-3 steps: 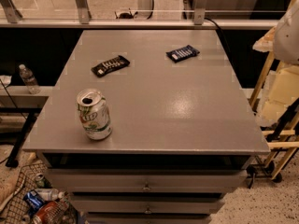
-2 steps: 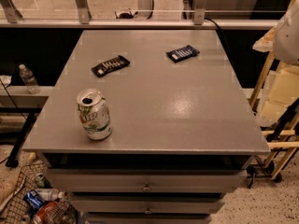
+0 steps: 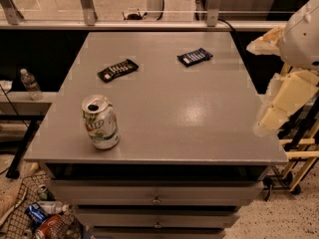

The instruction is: Pick 7up can

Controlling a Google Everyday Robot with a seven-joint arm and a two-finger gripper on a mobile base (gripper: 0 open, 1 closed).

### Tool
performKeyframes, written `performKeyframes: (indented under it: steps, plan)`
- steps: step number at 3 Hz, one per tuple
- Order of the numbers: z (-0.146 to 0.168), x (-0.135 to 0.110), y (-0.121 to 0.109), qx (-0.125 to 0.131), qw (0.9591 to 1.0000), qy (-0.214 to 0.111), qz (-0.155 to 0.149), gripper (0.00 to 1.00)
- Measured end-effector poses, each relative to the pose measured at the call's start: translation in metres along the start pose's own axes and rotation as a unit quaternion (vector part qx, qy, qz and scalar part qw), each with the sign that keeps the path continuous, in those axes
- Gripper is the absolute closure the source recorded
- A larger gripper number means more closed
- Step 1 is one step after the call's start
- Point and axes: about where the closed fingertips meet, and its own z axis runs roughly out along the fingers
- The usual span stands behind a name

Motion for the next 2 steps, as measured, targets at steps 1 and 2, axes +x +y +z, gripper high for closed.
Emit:
performKeyframes:
  steps: [1,2]
  plan:
    - [0.011,-0.036,0.014,-0.021,0.995,-0.097,-0.014,0.0]
    - [0.03,-0.084,0.03,-0.069,0.9798,-0.186,-0.023,0.0]
